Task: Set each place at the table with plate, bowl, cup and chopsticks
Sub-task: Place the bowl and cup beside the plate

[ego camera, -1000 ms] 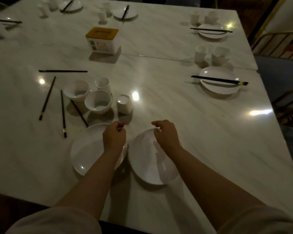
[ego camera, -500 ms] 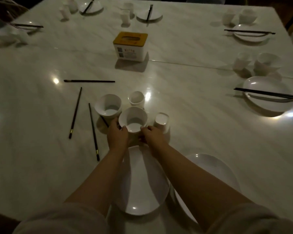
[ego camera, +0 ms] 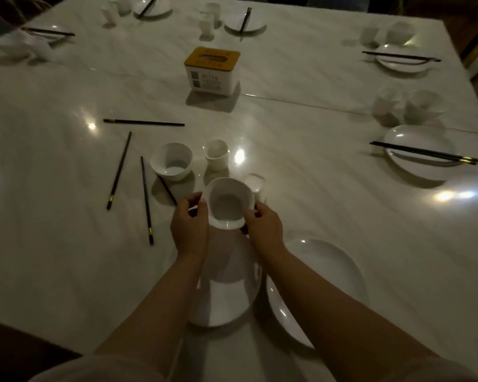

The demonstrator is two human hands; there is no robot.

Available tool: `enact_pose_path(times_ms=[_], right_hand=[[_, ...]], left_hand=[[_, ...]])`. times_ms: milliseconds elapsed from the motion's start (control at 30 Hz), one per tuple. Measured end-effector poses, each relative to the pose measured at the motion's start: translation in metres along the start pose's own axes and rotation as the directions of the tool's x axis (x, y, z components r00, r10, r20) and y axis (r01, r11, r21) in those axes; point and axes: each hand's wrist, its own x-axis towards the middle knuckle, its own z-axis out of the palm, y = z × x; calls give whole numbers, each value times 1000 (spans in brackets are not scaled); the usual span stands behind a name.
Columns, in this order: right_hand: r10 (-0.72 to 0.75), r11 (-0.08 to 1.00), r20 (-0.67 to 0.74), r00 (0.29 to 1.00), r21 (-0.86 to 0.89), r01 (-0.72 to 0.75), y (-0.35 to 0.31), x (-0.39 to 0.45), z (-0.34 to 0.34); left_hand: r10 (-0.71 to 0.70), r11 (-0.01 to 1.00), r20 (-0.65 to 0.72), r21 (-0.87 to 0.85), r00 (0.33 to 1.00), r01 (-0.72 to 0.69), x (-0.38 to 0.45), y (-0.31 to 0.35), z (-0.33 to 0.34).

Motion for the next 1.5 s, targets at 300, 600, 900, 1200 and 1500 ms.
enact_pose_path(times_ms=[300, 600, 900, 1200, 1500], right_hand=[[6, 1000, -352, 936, 26, 3, 55, -60, -136], [82, 996, -604, 793, 30, -80, 116, -93, -231], [188, 982, -594, 782, 100, -160, 144, -112, -252], [149, 988, -548, 823, 59, -139, 140, -108, -242], [152, 988, -506, 849, 44, -150, 142, -97, -237]], left_hand=[[-14, 995, 280, -94, 960, 42, -130, 23, 69], [-42, 993, 579, -63, 814, 97, -220, 38, 130], [-16, 996, 646, 74, 763, -42, -246, 24, 138], [-48, 997, 613, 83, 789, -4, -235, 20, 130], [-23, 987, 609, 139, 793, -78, -226, 19, 128]])
